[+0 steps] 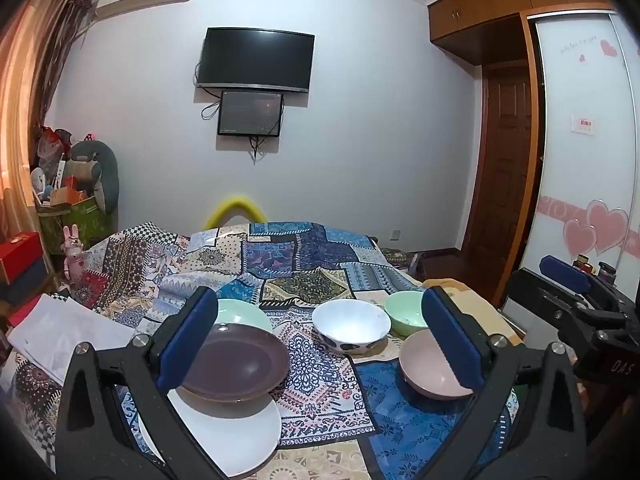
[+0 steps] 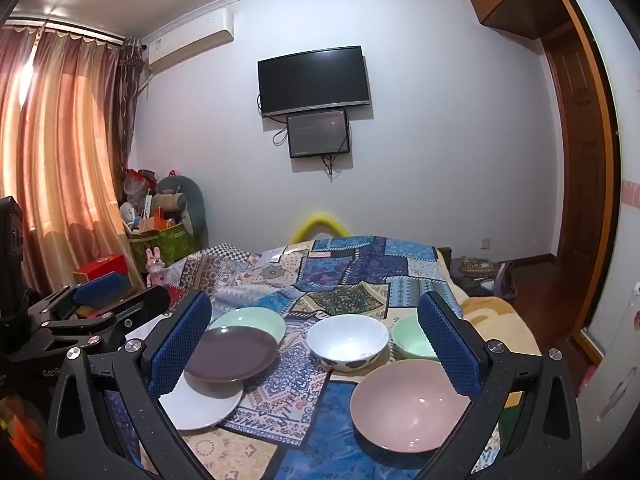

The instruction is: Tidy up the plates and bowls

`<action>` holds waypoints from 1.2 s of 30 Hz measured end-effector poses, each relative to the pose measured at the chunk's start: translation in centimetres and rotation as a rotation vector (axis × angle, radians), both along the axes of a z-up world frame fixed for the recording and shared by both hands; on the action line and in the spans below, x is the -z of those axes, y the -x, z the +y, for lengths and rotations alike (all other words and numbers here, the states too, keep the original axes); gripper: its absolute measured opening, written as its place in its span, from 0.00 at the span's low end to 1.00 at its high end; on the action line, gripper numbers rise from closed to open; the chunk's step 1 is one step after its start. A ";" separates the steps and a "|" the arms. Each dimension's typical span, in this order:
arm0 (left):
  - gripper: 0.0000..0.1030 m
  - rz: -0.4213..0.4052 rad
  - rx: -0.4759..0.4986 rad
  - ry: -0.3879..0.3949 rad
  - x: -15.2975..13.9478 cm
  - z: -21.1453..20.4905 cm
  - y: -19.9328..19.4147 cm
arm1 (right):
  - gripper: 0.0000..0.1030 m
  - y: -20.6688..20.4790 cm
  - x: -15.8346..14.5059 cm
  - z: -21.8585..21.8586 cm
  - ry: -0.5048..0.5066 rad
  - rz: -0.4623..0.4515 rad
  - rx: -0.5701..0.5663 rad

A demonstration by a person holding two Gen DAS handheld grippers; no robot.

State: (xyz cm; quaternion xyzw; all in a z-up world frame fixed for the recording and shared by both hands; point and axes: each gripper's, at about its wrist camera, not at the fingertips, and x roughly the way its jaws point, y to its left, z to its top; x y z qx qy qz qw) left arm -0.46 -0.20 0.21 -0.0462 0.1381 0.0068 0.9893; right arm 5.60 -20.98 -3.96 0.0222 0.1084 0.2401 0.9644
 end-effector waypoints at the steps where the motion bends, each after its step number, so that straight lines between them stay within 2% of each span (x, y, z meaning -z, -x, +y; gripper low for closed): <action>1: 1.00 -0.001 -0.001 -0.003 0.0 0.0 0.1 | 1.00 0.1 0.0 0.0 0.000 0.000 0.000; 36: 1.00 0.004 -0.006 -0.004 0.6 0.1 -0.1 | 1.00 0.3 -0.2 0.3 -0.004 0.006 -0.001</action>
